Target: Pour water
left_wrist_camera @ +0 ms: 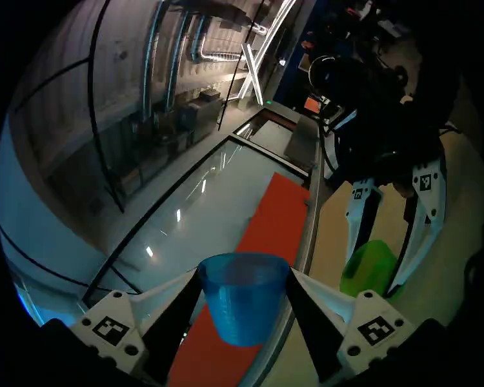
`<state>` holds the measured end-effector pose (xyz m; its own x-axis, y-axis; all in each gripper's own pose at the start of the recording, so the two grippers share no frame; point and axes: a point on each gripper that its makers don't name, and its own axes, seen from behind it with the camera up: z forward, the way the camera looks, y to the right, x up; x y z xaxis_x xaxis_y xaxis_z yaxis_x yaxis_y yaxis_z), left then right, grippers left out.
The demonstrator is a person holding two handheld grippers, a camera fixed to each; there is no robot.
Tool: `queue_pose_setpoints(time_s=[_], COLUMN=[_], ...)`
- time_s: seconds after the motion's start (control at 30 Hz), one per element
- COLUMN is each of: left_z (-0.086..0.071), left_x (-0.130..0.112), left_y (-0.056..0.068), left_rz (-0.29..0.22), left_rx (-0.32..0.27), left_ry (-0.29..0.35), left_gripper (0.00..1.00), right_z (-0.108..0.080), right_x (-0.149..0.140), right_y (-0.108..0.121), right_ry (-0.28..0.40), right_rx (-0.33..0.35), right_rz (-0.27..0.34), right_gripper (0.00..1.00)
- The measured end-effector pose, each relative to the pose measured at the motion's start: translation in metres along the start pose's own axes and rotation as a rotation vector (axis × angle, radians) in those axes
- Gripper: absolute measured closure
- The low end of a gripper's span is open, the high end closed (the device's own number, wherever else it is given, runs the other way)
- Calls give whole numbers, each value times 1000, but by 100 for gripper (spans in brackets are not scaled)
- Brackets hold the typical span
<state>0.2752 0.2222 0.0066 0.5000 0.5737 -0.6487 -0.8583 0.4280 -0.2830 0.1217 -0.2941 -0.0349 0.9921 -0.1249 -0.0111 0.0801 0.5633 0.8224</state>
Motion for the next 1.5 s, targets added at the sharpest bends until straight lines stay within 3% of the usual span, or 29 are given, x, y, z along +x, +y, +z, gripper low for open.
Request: queue_pose_setpoints(time_s=[0.37, 0.8, 1.0, 1.2, 1.5], left_z=[-4, -6, -4, -2, -4], left_x=[-2, -17, -29, -37, -39], left_y=[-6, -13, -10, -7, -9], left_rz=[-211, -564, -728, -832, -908], left_rx=[23, 19, -5, -14, -16], left_ry=[7, -5, -31, -37, -28], left_gripper=[13, 13, 13, 13, 13], right_z=[-2, -2, -1, -2, -3], right_x=[2, 9, 11, 13, 13], right_y=[2, 3, 2, -1, 2], right_ry=[8, 24, 26, 27, 21], right_rx=[-8, -11, -10, -10, -15], right_rz=[2, 10, 6, 4, 2], right_gripper=[9, 9, 9, 9, 9])
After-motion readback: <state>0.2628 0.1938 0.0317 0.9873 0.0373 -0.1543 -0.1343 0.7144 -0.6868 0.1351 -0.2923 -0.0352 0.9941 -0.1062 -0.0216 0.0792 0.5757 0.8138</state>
